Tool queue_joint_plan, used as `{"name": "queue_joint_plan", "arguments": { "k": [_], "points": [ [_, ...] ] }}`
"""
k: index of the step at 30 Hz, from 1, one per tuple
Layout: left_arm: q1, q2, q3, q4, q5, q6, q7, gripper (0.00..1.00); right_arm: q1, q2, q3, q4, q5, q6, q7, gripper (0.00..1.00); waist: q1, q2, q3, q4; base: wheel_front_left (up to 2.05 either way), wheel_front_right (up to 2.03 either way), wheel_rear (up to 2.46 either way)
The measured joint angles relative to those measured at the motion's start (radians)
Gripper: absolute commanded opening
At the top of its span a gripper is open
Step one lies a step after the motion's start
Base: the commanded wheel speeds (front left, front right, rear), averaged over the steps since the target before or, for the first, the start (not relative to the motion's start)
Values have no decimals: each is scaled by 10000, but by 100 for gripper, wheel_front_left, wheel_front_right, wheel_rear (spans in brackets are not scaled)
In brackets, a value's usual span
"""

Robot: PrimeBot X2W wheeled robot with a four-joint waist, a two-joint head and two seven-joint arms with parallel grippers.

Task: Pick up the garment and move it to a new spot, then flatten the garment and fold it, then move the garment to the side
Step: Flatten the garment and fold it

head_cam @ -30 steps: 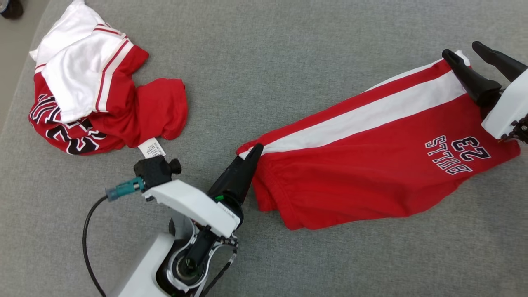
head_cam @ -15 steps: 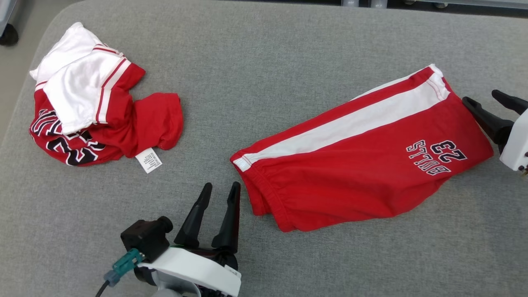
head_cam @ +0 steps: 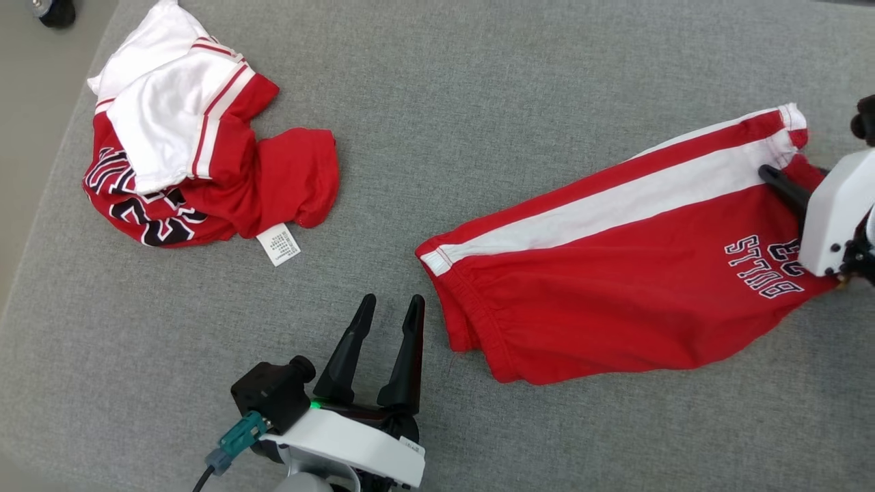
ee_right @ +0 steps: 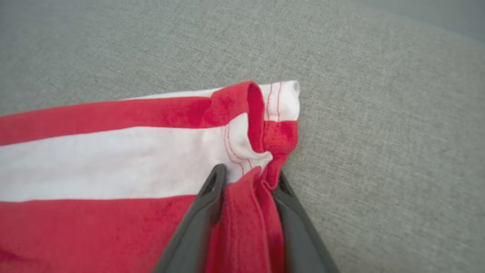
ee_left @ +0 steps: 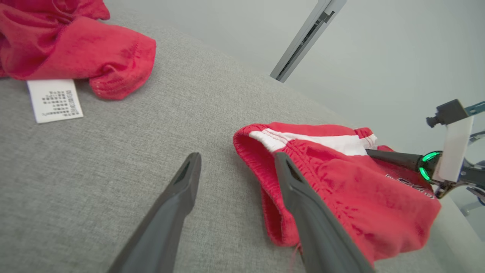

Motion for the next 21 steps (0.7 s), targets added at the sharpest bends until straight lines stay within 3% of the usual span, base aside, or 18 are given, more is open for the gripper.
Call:
{"name": "queue_joint_plan", "arguments": {
  "k": [8,15,21],
  "points": [
    [501,-29,265,430,548,-535,0,100,1556,410,-1039,-1310,786,4,-654,0,0,0,-708,-764,0,0,0],
    [1034,288,439,667,784,-635,0,100,3338,161,-2631,-2922,1360,4,-629,0,0,1,-1557,-1690,0,0,0],
    [1132,477,483,677,790,-648,19,100,4557,454,-3858,-3229,1521,4,-245,0,0,0,-1969,-2071,0,0,0]
  ]
}}
